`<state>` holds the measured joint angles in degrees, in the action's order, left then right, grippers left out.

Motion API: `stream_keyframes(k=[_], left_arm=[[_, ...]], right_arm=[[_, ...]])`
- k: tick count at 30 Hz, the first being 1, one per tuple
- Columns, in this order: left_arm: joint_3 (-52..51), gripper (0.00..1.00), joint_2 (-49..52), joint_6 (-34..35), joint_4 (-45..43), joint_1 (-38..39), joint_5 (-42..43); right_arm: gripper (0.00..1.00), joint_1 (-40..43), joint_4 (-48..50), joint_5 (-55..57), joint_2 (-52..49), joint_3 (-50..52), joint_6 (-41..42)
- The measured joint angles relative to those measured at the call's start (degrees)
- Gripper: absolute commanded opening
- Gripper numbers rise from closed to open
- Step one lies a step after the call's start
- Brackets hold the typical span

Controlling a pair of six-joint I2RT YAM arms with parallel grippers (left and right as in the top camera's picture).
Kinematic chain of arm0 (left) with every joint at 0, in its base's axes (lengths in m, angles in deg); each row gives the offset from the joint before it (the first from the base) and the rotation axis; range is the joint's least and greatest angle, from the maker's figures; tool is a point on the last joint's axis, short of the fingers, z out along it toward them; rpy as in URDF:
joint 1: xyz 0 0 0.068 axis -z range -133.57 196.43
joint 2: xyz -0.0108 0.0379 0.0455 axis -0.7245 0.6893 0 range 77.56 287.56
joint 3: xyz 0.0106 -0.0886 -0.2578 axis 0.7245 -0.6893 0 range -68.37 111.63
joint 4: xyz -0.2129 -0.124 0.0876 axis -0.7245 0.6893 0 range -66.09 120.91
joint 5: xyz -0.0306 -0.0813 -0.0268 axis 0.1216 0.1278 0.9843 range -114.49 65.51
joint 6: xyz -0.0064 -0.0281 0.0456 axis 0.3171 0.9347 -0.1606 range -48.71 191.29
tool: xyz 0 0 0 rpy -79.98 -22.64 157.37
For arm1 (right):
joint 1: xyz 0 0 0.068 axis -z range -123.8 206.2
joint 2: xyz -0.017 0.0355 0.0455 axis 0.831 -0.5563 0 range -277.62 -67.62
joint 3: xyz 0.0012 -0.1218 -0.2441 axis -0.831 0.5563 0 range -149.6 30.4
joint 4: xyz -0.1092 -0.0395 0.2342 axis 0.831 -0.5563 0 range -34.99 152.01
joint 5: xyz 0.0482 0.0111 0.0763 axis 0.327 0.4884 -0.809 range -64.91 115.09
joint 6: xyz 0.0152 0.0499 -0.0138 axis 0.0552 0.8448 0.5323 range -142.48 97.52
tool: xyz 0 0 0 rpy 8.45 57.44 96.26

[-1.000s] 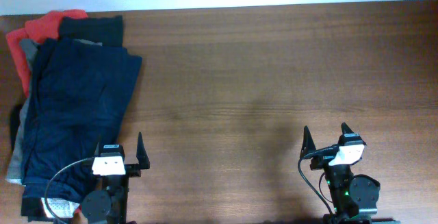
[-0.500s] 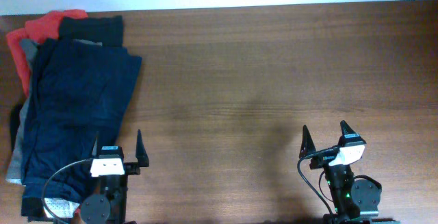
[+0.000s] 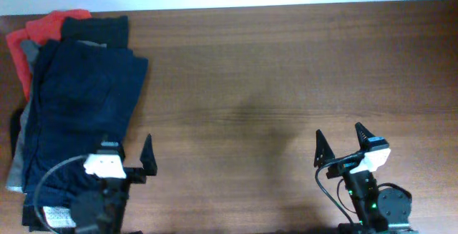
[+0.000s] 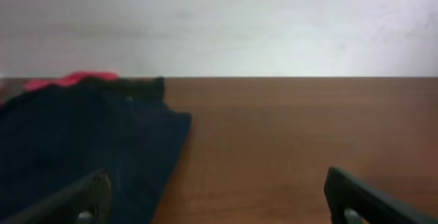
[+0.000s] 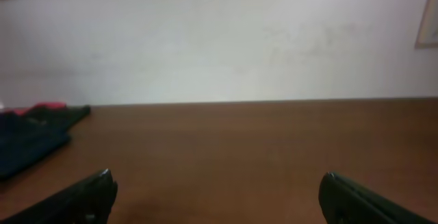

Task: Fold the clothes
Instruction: 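Move the left gripper over the navy shorts on the stack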

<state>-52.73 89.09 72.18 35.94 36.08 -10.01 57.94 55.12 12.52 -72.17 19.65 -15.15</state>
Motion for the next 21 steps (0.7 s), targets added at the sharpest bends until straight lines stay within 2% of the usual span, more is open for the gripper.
stream_keyframes(k=[5, 8, 14, 18, 21], left_arm=[[15.9, 0.99, 16.8, -0.1, 6.8, 0.0, 0.1], [26.5, 0.99, 29.2, -2.0, 14.5, 0.0, 0.1], [45.6, 0.99, 50.5, -7.2, 28.2, 0.0, 0.1], [53.4, 0.99, 59.8, -8.3, 30.8, 0.0, 0.6], [55.0, 0.99, 65.8, -8.7, 29.1, 0.0, 1.2]], right_arm=[[0.99, 0.0, -5.3, -0.8, -10.2, -9.8, 0.2], [0.99, 0.0, -10.1, -1.9, -19.0, -17.8, 0.2], [0.99, 0.0, -24.5, -3.0, -38.9, -36.4, 0.3], [0.99, 0.0, -36.1, -3.5, -52.7, -47.9, 0.3], [0.99, 0.0, -37.2, -5.0, -61.2, -52.1, 0.3]])
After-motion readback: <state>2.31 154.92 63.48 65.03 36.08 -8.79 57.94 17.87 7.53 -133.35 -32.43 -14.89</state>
